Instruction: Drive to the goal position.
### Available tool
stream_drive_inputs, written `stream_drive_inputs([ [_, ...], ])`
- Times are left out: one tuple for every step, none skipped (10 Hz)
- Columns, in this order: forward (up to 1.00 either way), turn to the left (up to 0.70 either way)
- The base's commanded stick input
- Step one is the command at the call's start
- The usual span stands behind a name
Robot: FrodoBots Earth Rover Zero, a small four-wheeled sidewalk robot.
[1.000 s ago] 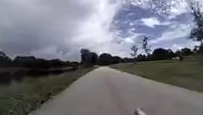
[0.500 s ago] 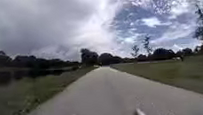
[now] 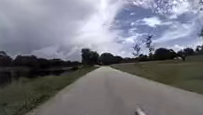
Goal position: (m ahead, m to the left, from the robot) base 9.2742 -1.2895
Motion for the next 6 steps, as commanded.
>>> stream_drive_inputs([
  [0.70, 0.00],
  [0.70, 0.00],
  [0.70, 0.00],
  [0.70, 0.00],
  [0.70, 0.00],
  [0.70, 0.00],
])
